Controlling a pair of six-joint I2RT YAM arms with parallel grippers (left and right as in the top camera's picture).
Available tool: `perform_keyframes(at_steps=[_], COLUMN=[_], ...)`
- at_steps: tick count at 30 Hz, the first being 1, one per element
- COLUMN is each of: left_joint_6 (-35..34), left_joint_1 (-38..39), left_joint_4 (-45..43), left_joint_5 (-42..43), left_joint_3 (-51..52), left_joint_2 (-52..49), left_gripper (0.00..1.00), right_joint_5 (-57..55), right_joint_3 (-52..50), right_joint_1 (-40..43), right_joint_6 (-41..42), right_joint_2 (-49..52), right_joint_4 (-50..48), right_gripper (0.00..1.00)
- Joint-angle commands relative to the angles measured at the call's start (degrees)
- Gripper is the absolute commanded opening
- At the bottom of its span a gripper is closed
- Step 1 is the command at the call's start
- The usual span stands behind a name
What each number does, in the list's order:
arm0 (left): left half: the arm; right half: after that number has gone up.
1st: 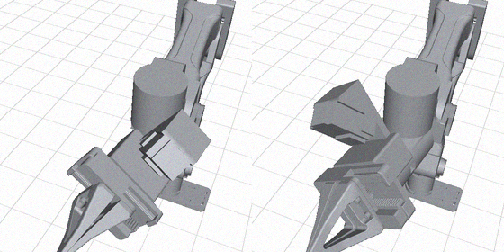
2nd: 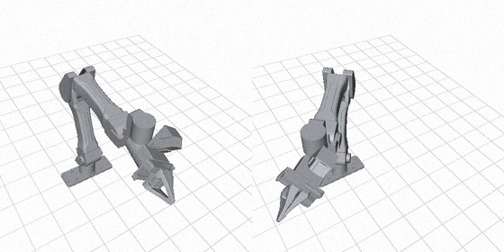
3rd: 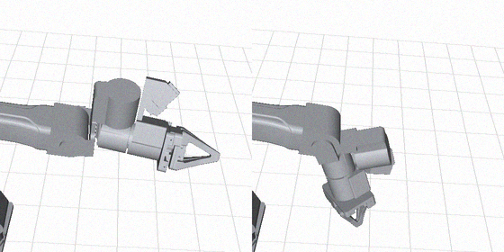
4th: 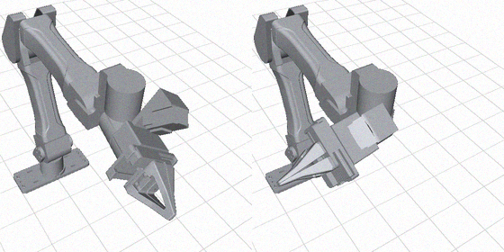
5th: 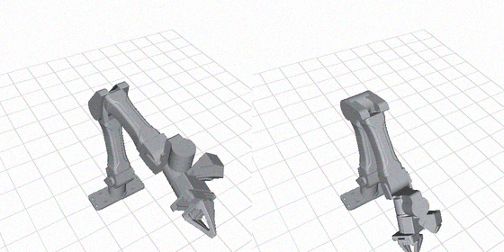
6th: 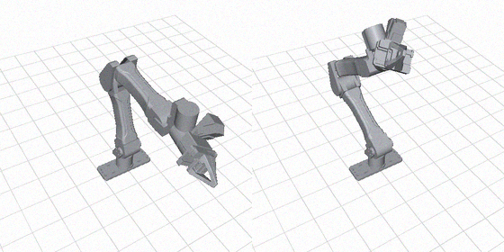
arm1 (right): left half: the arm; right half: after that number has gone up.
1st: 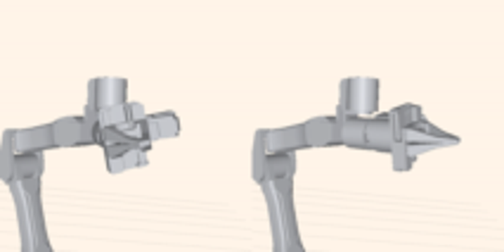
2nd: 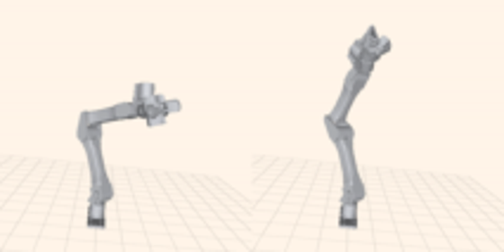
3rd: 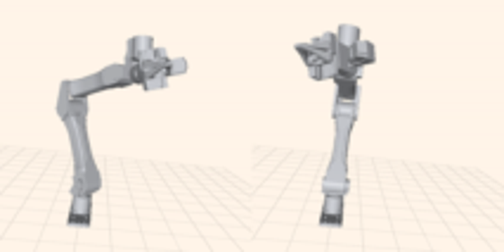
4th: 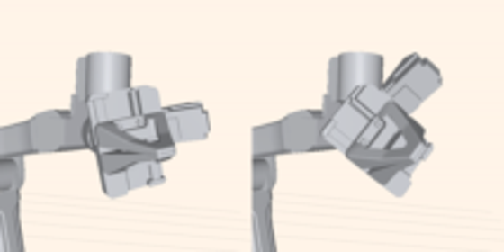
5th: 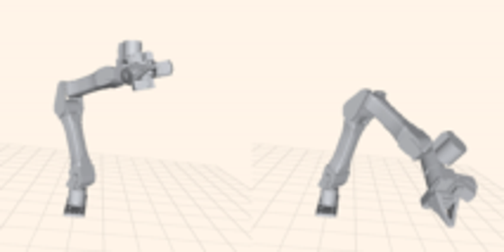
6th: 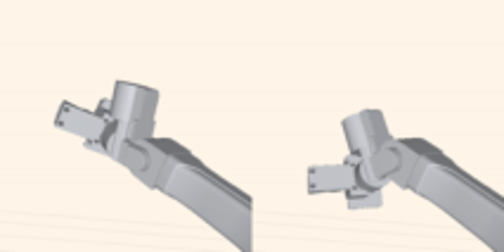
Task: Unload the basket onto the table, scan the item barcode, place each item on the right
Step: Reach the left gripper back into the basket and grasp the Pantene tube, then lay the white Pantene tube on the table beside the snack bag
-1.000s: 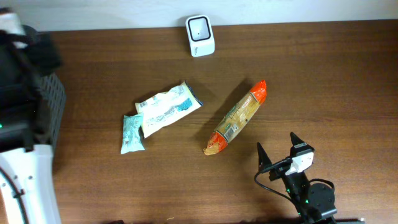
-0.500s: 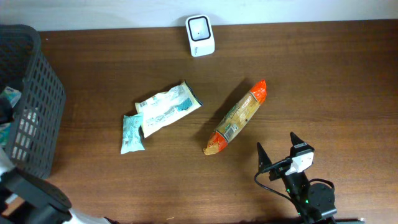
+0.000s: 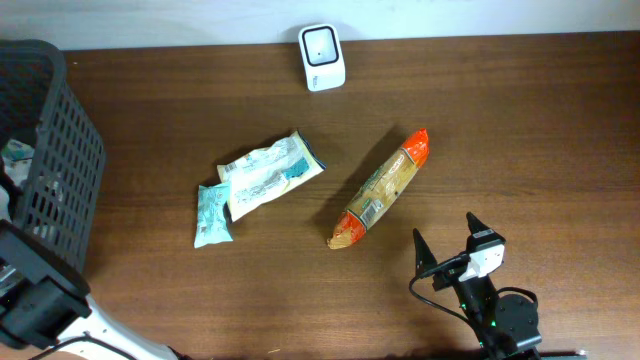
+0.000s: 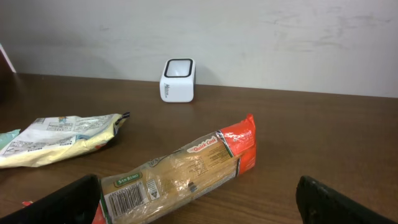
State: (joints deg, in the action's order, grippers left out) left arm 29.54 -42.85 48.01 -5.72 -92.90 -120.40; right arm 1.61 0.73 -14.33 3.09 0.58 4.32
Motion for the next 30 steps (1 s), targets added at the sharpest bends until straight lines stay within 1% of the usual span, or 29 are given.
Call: perform_keyframes(at_steps=[1,2,3,4,5,6,9,10,12,14,17,18,20,22,25,26,28,29,30], left_joint_6=[-1.55,-2.34,-2.93,-2.93,-2.95,-2.97,-4.46,-4.46,-6.82,-11.39,-17.07,-20.44,-23.08,-24.41,-26.56,-26.56,-26.53,-26.51,-26.51], left_joint_1=[0.20,0.20,0.20,0.17,0.17,0.20,0.57,0.57,0.57,0.59,0.63,1.14,2.21,4.28,9.14,11.28,15.61,20.04,22.82], left_joint_4=[0.72,0.70,0.70,0.70,0.70,0.74,2.21,3.74,6.49,10.34,12.41,12.79,12.70,12.44,11.61,12.94,17.25,22.75,25.53], left_joint_5=[3.17,3.19,3.17,2.93,2.95,2.95,2.91,2.91,2.71,2.78,3.41,5.11,8.61,11.17,17.31,19.08,19.69,19.63,19.45], left_joint_3=[1.16,1.16,1.16,1.16,1.14,1.09,-0.31,-1.46,-4.57,-11.30,-18.80,-23.08,-26.99,-29.46,-29.79,-29.79,-29.79,-29.75,-29.24], left_joint_2=[-3.65,-3.74,-3.74,-3.74,-3.72,-3.67,-3.52,-3.26,-1.90,1.01,4.92,7.82,12.02,17.16,25.16,26.99,28.92,29.14,28.70], left_gripper=[0.50,0.46,0.36,0.25,0.10,0.01,0.00,0.00,0.00,0.00,0.00,0.00,0.00,0.00,0.00,0.00,0.00,0.00,0.00], right_joint_5=[0.31,0.31,0.31,0.31,0.31,0.31,0.31,0.31,0.31,0.31,0.31,0.31,0.31,0.31,0.31,0.31,0.31,0.31,0.31], right_joint_3=[-0.42,-0.42,-0.42,-0.42,-0.42,-0.42,-0.42,-0.42,-0.42,-0.42,-0.42,-0.42,-0.42,-0.42,-0.42,-0.42,-0.42,-0.42,-0.42], right_joint_1=[0.11,0.11,0.11,0.11,0.11,0.11,0.11,0.11,0.11,0.11,0.11,0.11,0.11,0.11,0.11,0.11,0.11,0.11,0.11], right_joint_6=[0.63,0.61,0.61,0.61,0.61,0.61,0.63,0.63,0.61,0.61,0.63,0.61,0.61,0.61,0.61,0.61,0.61,0.63,0.61], right_joint_2=[-0.37,-0.37,-0.37,-0.37,-0.37,-0.37,-0.37,-0.37,-0.37,-0.37,-0.37,-0.37,-0.37,-0.37,-0.37,-0.37,-0.37,-0.37,-0.37], right_joint_4=[0.15,0.15,0.15,0.15,0.15,0.15,0.15,0.17,0.15,0.15,0.15,0.15,0.15,0.15,0.15,0.15,0.15,0.15,0.15], right_gripper=[0.99,0.99,0.99,0.99,0.99,0.99,0.99,0.99,0.99,0.99,0.99,0.99,0.99,0.99,0.99,0.99,0.99,0.99,0.99])
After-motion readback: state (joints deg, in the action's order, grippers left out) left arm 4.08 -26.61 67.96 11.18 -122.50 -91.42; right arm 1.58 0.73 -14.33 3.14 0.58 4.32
